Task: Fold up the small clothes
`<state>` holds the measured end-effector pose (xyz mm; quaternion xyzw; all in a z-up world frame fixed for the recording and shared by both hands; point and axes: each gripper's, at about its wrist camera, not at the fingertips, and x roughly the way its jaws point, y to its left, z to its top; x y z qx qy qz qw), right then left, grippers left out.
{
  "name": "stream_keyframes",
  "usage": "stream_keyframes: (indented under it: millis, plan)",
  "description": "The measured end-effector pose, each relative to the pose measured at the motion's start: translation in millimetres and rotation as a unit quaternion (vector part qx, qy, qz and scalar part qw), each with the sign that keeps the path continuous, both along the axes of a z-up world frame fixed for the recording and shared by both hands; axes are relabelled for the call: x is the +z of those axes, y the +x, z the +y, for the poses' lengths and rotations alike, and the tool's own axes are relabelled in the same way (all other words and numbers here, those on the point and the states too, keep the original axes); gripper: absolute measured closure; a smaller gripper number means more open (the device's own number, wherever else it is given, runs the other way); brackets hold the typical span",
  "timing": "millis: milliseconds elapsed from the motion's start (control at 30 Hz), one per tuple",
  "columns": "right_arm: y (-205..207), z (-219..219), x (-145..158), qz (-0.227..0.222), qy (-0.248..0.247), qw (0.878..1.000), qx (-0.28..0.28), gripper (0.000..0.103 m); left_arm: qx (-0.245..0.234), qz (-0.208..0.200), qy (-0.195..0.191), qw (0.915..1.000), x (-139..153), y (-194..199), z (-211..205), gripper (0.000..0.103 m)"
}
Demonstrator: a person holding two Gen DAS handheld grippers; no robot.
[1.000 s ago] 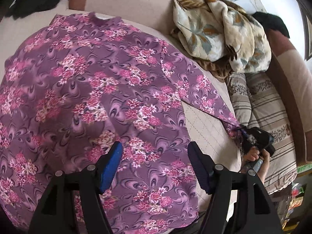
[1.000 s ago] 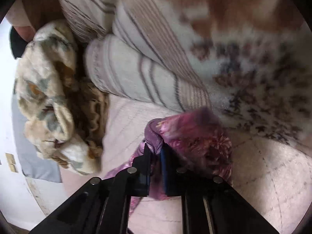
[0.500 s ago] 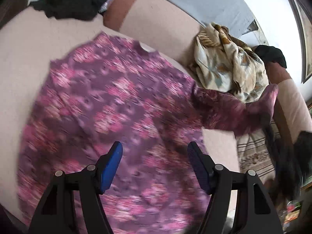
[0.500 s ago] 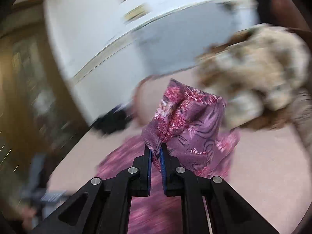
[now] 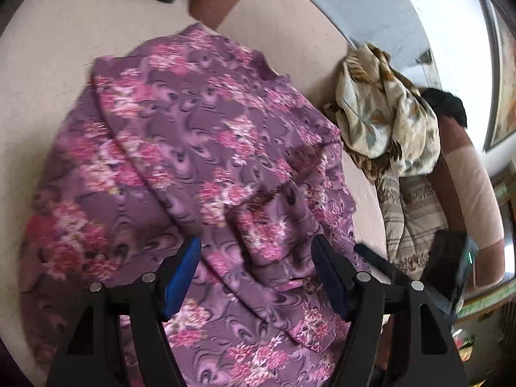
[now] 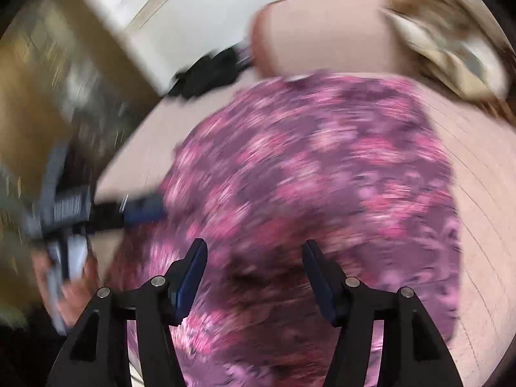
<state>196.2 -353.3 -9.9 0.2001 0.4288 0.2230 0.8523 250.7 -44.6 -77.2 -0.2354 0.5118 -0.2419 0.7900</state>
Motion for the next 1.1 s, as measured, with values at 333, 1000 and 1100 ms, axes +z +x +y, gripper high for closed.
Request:
stream_keyframes:
  millis: [333,1000,1100]
  plan:
    - [33.9,-86.5,-53.1,0.101,0.101,0.971,-0.192,0.053,-0.086,-0.086,0.109,0.9865,26.9,-10.5,-66.4,0.032]
    - [60.1,-107.4,-99.0,0.170,0.185,0.943,-0.218,0.097,-0.099,-0.110,0.071,0.9863,65.5,5.9,-42.6,0.093]
    - [57.5,-102.8,-87.6,0.153,0.196,0.946,-0.208,0.098,-0.056,-0.069,0.014,0.9960,56.4,2.1,-7.8,0.093]
